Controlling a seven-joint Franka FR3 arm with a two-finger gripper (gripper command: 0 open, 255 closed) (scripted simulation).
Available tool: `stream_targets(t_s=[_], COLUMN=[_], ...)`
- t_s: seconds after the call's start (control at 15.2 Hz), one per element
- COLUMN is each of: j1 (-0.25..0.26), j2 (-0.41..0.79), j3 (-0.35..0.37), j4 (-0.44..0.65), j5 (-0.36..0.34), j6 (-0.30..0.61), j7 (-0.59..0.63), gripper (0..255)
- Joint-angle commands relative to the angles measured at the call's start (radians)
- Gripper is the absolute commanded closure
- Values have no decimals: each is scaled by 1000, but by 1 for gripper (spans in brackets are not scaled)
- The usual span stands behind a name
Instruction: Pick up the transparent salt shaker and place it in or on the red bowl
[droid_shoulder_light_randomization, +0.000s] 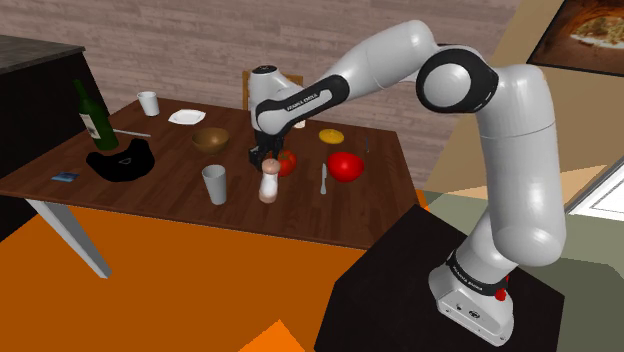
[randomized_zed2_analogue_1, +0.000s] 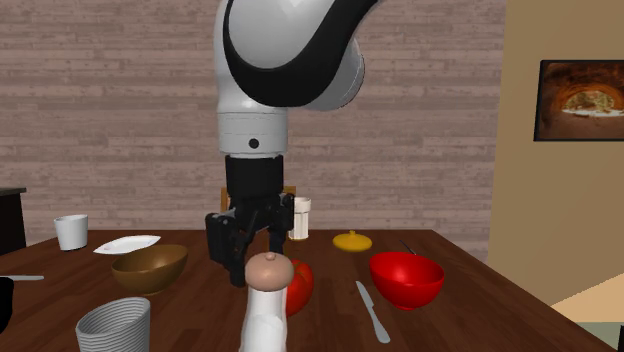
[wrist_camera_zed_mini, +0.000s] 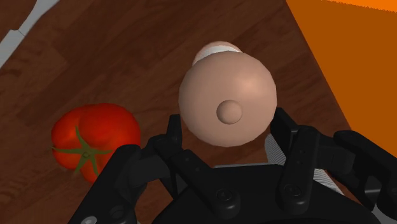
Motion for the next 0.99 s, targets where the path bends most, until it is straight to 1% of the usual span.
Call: stream_targets(t_s=[0.0,0.92], j1=[-1,-5], j2=[-12,-95], j3=[2,13], j4=[7,71], j5=[3,23], j6=[-19,-165], j7=[-3,-24], gripper=[255,255])
